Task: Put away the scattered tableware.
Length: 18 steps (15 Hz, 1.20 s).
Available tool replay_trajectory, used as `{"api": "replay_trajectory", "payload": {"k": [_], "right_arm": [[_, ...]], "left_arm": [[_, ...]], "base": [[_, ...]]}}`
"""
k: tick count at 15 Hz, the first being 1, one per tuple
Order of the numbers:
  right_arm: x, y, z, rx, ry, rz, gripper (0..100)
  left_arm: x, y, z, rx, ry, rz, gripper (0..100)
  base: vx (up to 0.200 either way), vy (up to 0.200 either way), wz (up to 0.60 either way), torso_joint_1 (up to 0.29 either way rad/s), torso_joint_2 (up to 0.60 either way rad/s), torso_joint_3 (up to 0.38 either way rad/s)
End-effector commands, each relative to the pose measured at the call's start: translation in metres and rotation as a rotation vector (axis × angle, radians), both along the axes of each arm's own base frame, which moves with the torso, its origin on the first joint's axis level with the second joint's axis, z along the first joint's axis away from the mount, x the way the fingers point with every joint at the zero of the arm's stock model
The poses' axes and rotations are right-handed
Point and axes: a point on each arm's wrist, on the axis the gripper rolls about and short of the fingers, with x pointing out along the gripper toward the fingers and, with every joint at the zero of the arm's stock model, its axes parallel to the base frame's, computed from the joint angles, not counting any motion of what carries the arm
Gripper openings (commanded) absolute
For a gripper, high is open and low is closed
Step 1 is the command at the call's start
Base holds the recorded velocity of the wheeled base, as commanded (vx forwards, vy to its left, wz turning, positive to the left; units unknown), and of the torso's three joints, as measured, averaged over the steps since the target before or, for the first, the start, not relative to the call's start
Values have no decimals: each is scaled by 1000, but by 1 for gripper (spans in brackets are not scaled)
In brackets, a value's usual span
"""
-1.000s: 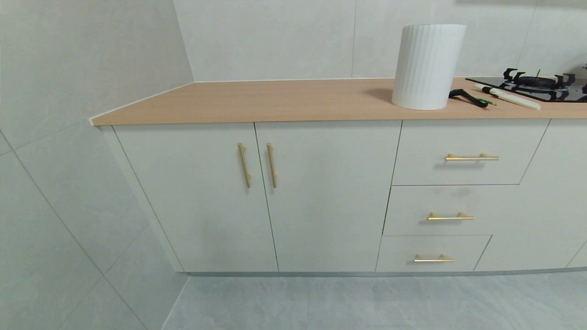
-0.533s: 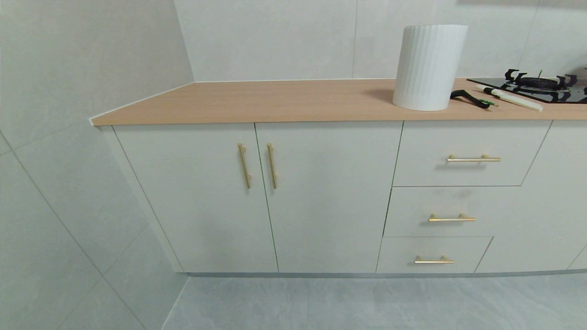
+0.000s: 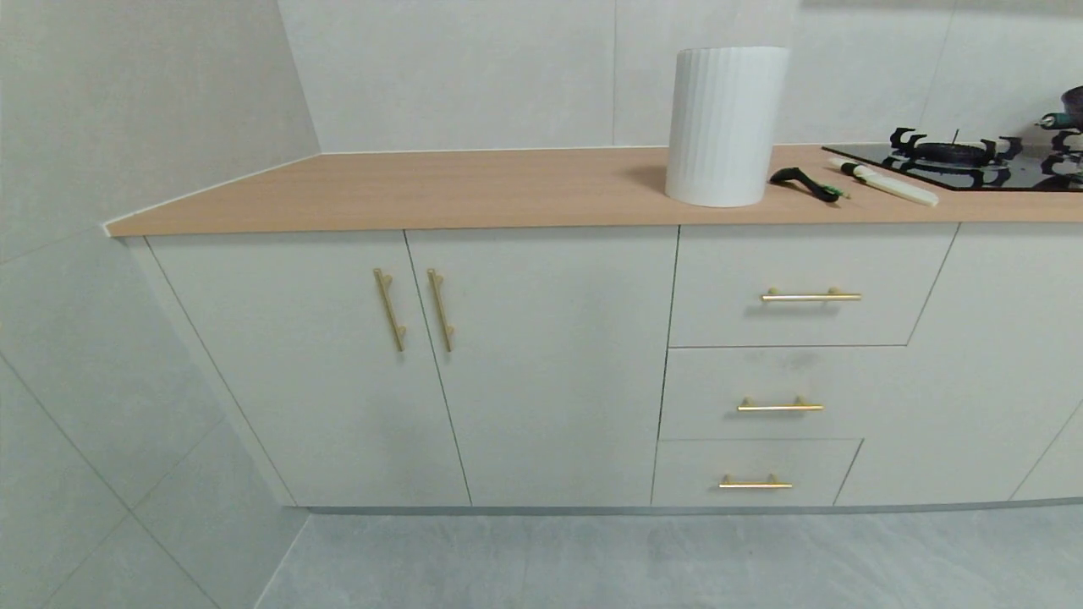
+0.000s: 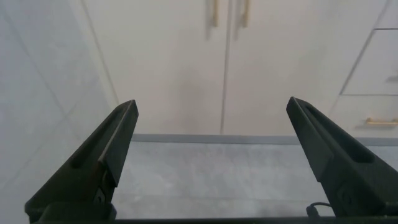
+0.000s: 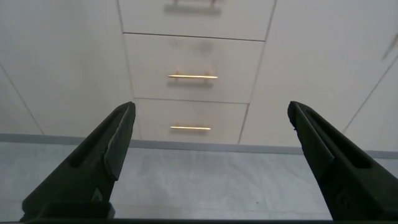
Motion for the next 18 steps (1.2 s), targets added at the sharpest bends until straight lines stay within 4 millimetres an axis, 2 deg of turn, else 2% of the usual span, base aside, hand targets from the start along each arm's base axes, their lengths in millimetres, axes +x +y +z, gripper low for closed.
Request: {"api": "replay_trajectory", "payload": {"k": [1,4,10,16,18], "right_arm": [[0,0,0,0,2,0,100],[0,0,0,0,2,1,100],[0,0,0,0,1,0,100],[0,0,0,2,1,-2,100],[0,0,0,0,2,0,100]], "left_arm": [[0,0,0,0,1,1,100],[0,0,0,-1,0,1,100],[0,0,0,-3,0,1,100],[0,0,0,-3,0,1,100],[0,0,0,-4,0,2,100]], "base": [[0,-200,0,7,7,7],[0,-200,0,1,1,1],[0,0,0,0,0,0],[200,0,0,2,6,2],[0,0,0,0,0,0]]}}
